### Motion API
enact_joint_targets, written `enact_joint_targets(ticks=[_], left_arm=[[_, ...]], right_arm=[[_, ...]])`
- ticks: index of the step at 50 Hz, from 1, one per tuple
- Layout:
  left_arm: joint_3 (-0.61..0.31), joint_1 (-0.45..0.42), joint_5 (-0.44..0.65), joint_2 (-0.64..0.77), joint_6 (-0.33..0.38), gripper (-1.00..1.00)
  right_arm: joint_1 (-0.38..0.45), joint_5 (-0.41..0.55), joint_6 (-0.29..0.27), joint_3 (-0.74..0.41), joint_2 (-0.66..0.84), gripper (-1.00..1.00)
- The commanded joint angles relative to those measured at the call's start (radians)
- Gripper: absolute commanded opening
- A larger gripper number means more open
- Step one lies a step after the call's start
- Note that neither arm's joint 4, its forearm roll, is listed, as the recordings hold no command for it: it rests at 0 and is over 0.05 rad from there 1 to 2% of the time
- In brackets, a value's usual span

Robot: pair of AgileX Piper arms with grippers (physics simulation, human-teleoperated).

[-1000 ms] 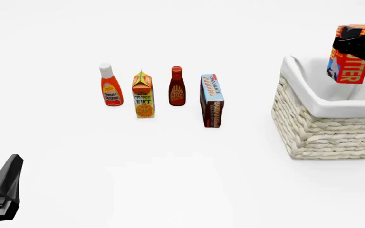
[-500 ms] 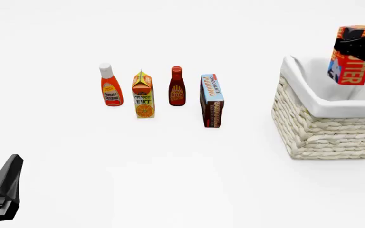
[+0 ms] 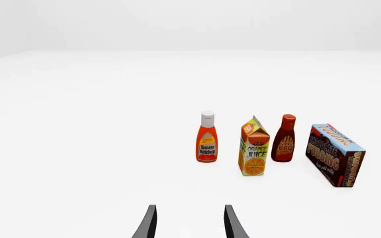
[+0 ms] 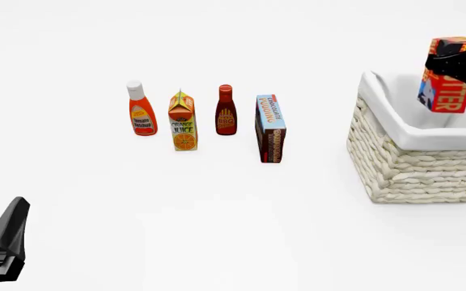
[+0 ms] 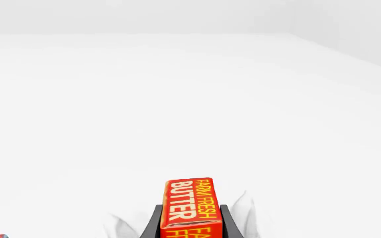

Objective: Pick the butter and place it in the basket.

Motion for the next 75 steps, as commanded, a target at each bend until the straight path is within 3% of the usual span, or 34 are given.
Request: enact_joint_targets(ticks=[1,75], left_arm=[[0.0,0.0,0.0,0.0,0.0,1.0],[0.0,0.0,0.0,0.0,0.0,1.0]], right_arm=[[0.0,-0.007,0.015,-0.006,-0.015,-1.0],[-0.015,-0.02,-0.014,-0.004,0.054,-1.0]])
